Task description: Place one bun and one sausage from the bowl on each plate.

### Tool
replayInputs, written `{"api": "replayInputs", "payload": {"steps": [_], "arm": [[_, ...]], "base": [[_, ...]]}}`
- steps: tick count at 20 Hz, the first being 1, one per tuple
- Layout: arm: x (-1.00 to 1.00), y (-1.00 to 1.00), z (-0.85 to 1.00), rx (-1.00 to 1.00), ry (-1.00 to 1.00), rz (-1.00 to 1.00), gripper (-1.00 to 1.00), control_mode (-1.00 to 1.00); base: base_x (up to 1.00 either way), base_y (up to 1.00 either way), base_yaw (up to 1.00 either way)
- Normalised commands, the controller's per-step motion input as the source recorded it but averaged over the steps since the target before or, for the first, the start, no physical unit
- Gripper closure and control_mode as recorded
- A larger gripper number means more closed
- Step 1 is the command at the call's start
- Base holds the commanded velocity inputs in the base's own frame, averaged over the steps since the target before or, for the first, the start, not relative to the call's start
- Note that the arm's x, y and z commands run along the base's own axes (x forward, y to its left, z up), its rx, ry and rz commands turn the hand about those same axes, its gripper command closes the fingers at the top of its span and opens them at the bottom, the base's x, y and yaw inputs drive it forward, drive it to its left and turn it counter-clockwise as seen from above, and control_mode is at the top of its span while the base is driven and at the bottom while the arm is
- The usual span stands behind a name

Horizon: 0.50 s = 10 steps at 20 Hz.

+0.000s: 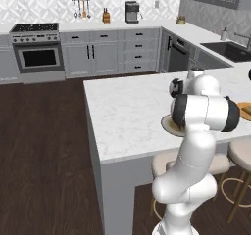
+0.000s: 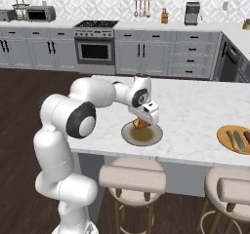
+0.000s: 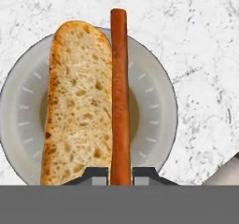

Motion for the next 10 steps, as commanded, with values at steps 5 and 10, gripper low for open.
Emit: {"api": "replayInputs", "payload": {"steps": [5, 10], "arm": [[0.33, 0.02, -0.57, 0.03, -0.02, 0.0, -1.0, -1.0], [0.11, 0.0, -0.16, 0.01, -0.12, 0.0, -1.0, -1.0]], "base": [[0.0, 0.0, 0.0], [0.0, 0.0, 0.0]]}}
